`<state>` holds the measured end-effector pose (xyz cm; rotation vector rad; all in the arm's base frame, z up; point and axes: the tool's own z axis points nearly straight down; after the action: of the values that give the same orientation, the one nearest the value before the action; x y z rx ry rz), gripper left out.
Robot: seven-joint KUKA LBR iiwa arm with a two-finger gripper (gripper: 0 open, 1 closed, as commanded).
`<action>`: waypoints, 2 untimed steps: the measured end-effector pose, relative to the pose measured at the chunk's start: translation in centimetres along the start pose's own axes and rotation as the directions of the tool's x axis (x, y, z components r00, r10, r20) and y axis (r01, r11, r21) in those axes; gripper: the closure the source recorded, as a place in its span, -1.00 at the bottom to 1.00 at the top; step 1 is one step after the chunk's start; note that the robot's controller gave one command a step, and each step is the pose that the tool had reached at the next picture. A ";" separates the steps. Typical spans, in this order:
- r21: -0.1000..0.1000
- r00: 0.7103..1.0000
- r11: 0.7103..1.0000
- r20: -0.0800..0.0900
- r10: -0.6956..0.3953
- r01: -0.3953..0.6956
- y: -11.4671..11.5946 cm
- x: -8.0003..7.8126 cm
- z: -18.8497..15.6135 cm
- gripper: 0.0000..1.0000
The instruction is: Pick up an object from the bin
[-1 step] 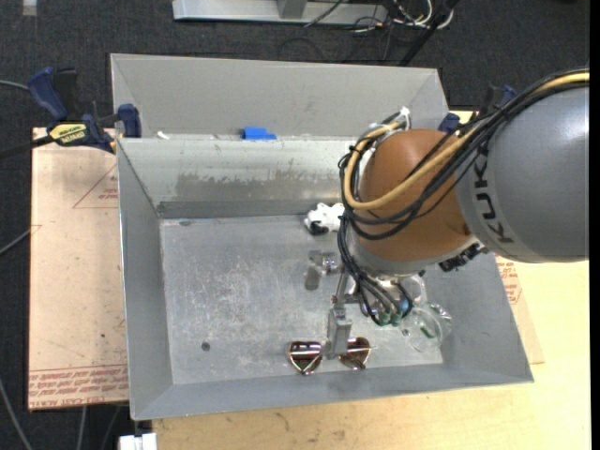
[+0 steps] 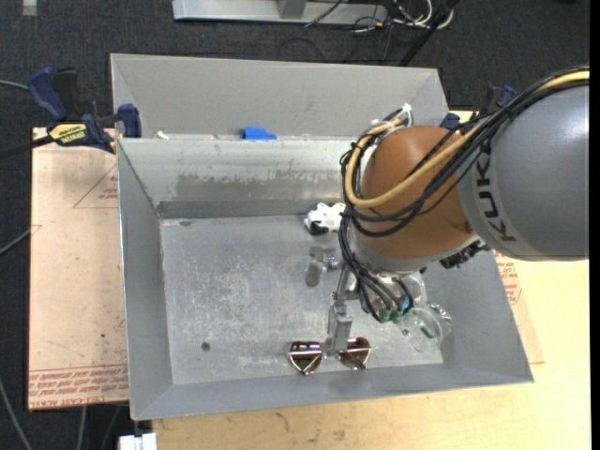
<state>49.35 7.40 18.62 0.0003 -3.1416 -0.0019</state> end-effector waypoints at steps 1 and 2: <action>0.000 0.993 0.993 0.003 -0.122 0.122 -0.7 0.6 6.1 -1.00; 0.000 0.987 0.987 0.003 -0.159 0.159 -1.0 0.7 9.4 -1.00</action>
Offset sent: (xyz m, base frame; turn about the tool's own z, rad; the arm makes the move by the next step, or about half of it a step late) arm -0.0120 -0.0188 -0.0499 -0.1945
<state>48.62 6.38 9.25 0.2511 -3.1348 -0.0020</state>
